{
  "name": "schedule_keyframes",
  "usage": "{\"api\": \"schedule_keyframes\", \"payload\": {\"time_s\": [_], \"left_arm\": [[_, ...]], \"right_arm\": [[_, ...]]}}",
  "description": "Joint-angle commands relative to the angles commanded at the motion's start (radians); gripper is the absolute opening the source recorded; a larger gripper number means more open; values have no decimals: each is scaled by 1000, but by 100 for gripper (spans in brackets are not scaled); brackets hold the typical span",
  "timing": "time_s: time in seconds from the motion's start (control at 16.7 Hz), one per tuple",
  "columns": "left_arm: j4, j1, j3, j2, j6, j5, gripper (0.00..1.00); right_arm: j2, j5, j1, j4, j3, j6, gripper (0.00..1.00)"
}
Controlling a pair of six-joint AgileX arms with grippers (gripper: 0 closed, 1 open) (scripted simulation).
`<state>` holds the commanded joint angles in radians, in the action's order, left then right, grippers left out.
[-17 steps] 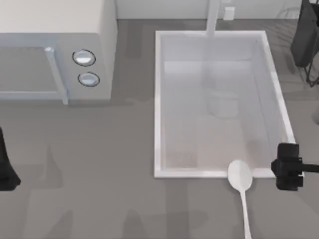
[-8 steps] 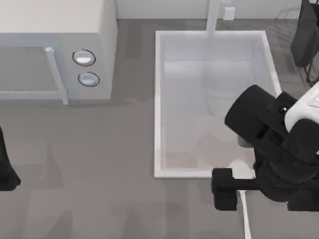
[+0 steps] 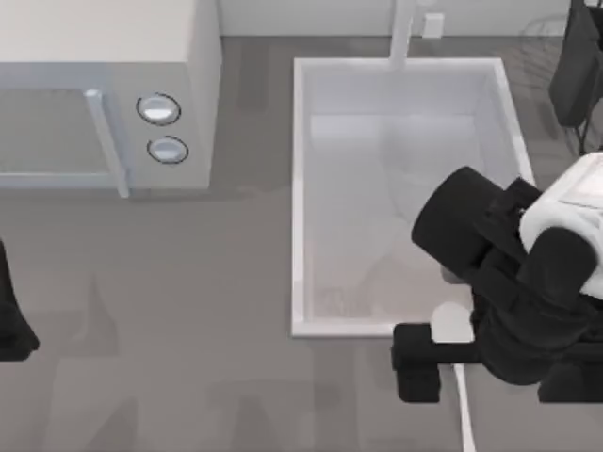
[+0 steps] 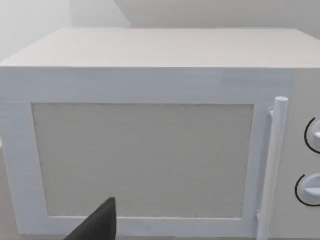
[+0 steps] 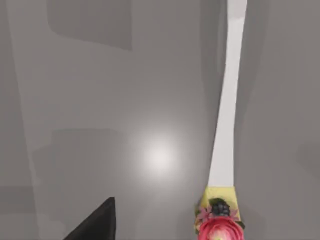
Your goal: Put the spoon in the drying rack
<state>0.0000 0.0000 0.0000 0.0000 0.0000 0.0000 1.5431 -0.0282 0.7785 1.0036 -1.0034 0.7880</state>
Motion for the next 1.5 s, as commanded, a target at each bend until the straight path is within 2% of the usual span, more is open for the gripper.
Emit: {"api": "schedule_keyframes", "payload": {"time_s": [0.54, 0.9, 1.5], "left_arm": [[0, 0, 0, 0, 0, 0, 100], [0, 0, 0, 0, 0, 0, 100], [0, 0, 0, 0, 0, 0, 100]], "right_arm": [[184, -1, -3, -382, 192, -3, 100], [205, -1, -4, -418, 212, -2, 100], [205, -1, -4, -418, 212, -2, 25]]}}
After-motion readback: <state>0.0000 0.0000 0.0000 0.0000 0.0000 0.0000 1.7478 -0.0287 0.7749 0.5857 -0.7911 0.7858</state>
